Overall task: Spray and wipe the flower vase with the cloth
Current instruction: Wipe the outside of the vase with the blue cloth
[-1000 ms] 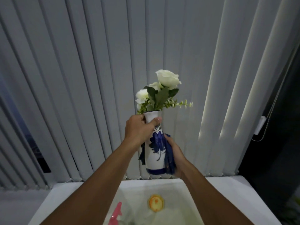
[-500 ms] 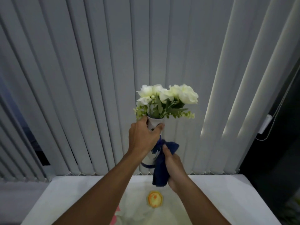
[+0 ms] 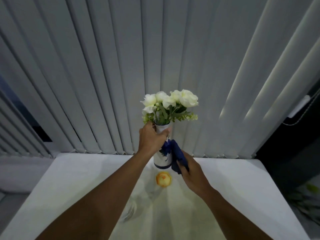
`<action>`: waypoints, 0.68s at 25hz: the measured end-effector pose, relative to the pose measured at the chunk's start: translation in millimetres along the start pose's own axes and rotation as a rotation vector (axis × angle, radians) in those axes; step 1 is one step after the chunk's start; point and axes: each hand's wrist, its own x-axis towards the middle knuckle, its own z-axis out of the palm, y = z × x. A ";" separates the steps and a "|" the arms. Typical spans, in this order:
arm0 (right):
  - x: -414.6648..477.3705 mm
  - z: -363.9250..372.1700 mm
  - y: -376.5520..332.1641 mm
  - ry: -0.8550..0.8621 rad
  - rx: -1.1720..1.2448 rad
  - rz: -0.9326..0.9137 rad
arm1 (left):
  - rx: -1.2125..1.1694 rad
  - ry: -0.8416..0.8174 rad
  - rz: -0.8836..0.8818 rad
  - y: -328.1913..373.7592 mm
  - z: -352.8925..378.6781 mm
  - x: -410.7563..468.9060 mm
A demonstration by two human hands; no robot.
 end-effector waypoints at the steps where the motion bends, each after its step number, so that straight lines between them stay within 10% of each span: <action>1: -2.7 2.7 14.6 -0.003 -0.033 0.045 | -0.001 -0.029 -0.018 -11.2 6.9 -2.6; 17: -95.2 25.8 100.6 -0.071 -0.191 0.437 | 0.019 -0.116 -0.165 -132.5 70.3 -35.1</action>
